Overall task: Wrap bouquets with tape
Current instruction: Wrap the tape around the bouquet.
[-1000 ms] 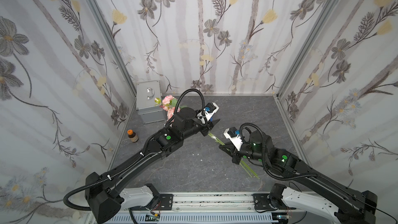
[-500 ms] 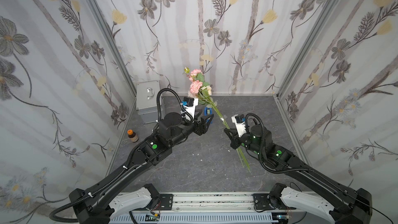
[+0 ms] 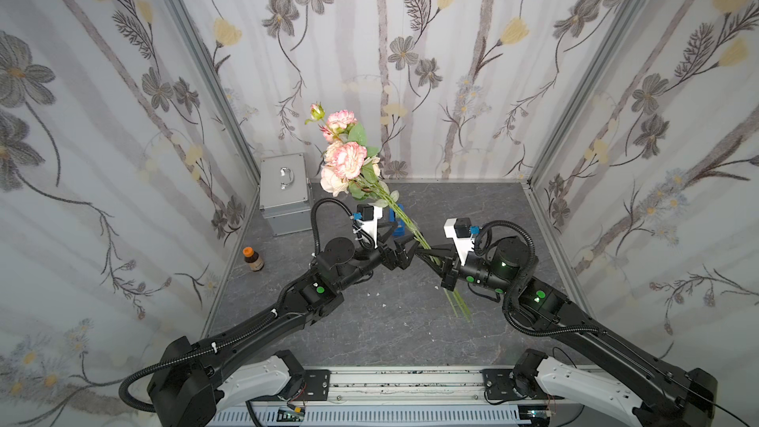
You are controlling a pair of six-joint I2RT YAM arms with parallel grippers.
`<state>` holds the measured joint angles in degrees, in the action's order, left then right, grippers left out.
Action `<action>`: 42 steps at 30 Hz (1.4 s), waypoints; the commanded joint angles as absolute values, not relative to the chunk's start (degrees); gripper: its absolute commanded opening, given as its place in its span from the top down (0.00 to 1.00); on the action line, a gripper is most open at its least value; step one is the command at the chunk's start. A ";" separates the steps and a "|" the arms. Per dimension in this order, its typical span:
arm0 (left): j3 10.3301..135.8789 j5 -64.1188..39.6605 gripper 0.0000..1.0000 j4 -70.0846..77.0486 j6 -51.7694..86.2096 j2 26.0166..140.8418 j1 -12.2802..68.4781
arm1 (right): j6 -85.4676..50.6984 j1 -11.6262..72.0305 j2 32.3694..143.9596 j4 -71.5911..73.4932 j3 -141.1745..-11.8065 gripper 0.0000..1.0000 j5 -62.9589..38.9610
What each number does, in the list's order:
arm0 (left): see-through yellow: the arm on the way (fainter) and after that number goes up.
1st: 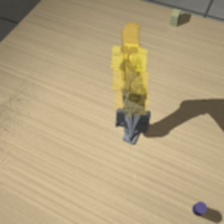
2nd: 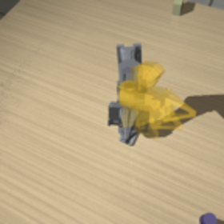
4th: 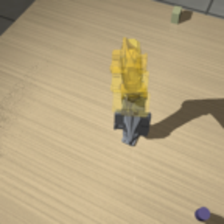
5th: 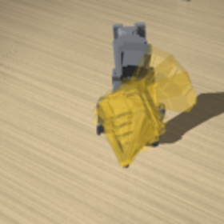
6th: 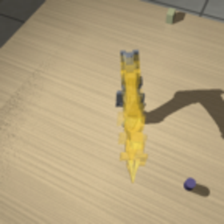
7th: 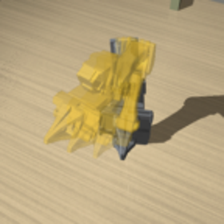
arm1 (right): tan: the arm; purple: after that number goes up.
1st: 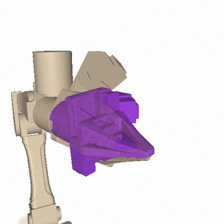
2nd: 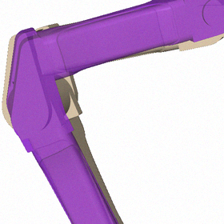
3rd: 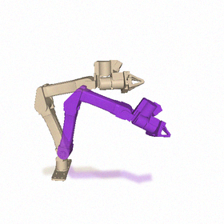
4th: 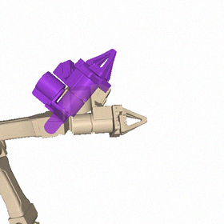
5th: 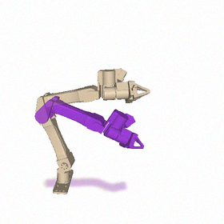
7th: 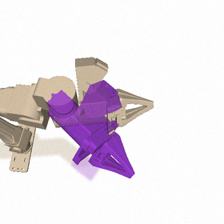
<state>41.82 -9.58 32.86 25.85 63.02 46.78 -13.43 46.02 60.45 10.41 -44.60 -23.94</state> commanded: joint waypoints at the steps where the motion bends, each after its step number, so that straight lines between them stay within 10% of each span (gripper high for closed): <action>1: 40.61 -17.68 0.00 46.87 23.91 62.20 46.76 | -18.18 46.05 58.70 19.97 -43.80 1.00 -34.13; 42: 48.90 -40.69 0.00 62.98 24.13 63.94 46.72 | -27.68 49.25 61.74 29.02 -47.81 1.00 -41.33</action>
<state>47.97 -38.63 62.87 23.11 64.29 46.74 -27.79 49.17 61.58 26.94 -47.27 -43.70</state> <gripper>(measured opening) 0.998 0.067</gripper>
